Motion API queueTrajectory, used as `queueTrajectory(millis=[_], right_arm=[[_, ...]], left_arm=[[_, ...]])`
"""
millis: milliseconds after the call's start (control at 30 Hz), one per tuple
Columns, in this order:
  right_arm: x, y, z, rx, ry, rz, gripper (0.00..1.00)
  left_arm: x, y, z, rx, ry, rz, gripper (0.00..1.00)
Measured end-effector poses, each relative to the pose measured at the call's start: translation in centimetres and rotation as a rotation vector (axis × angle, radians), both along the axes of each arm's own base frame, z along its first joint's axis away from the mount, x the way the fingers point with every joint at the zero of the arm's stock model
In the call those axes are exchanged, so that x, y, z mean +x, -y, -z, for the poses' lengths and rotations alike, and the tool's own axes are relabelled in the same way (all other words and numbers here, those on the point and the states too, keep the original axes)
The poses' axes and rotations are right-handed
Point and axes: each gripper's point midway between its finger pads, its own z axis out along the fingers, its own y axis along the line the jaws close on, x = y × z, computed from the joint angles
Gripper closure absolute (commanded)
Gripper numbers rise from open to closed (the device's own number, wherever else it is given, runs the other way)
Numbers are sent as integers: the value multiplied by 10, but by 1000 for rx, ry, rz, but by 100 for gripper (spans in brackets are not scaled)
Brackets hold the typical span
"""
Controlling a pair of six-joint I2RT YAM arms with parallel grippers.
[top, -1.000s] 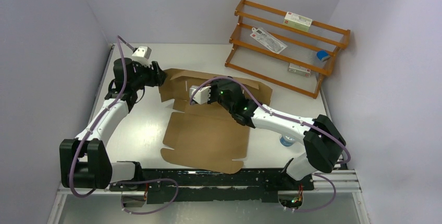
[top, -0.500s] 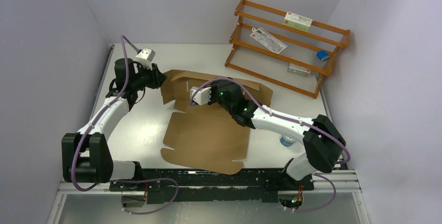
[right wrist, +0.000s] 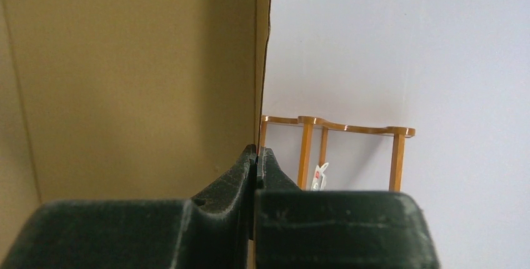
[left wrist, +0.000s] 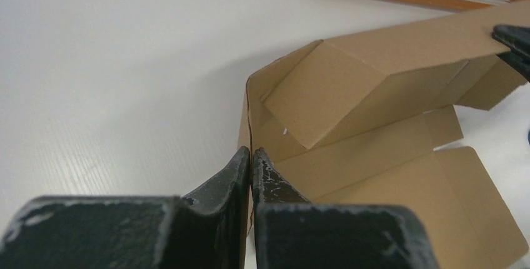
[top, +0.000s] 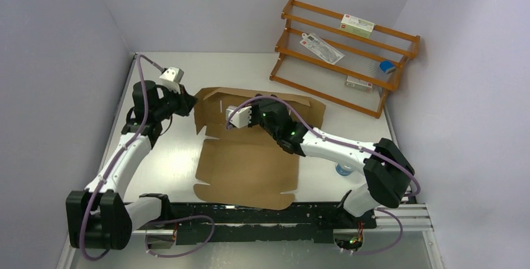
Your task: Fold the paper box
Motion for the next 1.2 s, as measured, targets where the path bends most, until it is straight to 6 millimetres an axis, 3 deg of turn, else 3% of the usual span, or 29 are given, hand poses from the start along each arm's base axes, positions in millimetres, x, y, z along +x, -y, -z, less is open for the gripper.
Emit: queueTrajectory(millis=[233,533,633,833,1000,1200], right_arm=[[-5,1,4,-21,17,17,100],[-15,-2,7,-52,60,52,100],[-17,1,12,-62,69,64,100],[-23,2,17,-63,90,58,100],[-27,7,22,-62,102,54,100],[-31,9,22,-31,109,59,100]], left_arm=[[-33,6,13,-43,-48,-7,92],[-46,16,17,-79,-129,-36,93],[-52,25,19,-91,-157,-30,93],[-82,65,6,-143,-148,87,93],[-98,71,6,-166,-144,99,95],[-101,76,9,-204,-132,92,95]])
